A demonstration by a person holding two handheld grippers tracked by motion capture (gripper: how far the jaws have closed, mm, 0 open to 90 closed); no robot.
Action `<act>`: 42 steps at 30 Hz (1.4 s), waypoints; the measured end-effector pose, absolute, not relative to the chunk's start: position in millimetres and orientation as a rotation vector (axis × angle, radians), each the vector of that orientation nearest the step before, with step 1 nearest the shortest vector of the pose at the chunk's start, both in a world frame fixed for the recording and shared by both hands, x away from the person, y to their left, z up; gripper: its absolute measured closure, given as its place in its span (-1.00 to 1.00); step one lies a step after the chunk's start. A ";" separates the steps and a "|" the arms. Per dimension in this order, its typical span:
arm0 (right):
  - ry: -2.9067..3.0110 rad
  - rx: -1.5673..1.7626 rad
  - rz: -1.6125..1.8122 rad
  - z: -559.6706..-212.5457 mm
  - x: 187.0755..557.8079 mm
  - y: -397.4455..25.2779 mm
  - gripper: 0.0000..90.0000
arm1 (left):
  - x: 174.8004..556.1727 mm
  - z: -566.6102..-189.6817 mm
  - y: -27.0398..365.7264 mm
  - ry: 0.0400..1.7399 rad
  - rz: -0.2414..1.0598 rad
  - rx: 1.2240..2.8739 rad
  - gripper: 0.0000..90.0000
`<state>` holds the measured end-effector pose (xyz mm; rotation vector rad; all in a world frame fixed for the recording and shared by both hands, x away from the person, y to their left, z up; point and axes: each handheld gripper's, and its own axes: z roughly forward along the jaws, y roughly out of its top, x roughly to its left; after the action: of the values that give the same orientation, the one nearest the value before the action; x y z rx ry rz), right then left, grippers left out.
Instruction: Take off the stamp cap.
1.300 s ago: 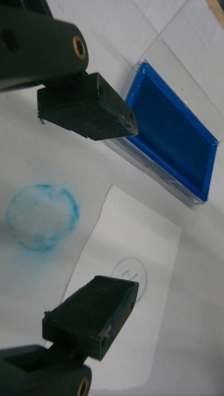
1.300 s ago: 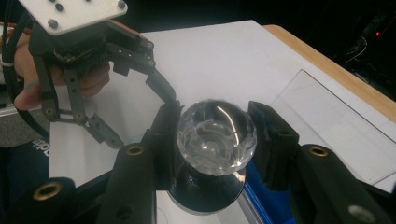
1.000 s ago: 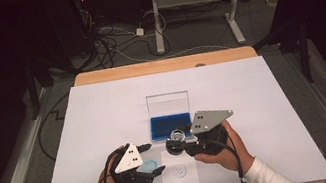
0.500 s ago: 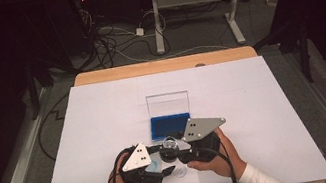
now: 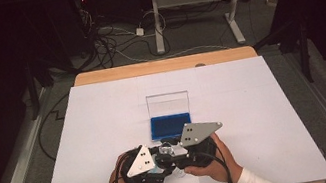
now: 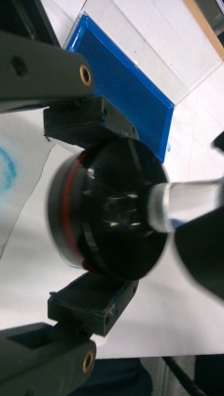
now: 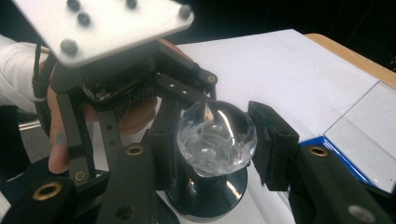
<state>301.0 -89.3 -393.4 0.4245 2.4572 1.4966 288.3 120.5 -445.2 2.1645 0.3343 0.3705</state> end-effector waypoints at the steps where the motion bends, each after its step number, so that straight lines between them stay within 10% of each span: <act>1: 2.455 0.435 1.504 -393.2 301.7 -90.5 0.26 | 288.4 -445.7 120.3 0.335 0.374 2.170 -0.30; 42: 2.346 0.466 1.530 -381.3 301.4 -114.7 0.26 | 296.7 -453.3 126.2 0.402 0.313 2.253 -0.19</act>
<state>301.4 -114.7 -381.3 0.4662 2.3463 1.5297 296.7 126.2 -453.3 2.2530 0.4018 0.3134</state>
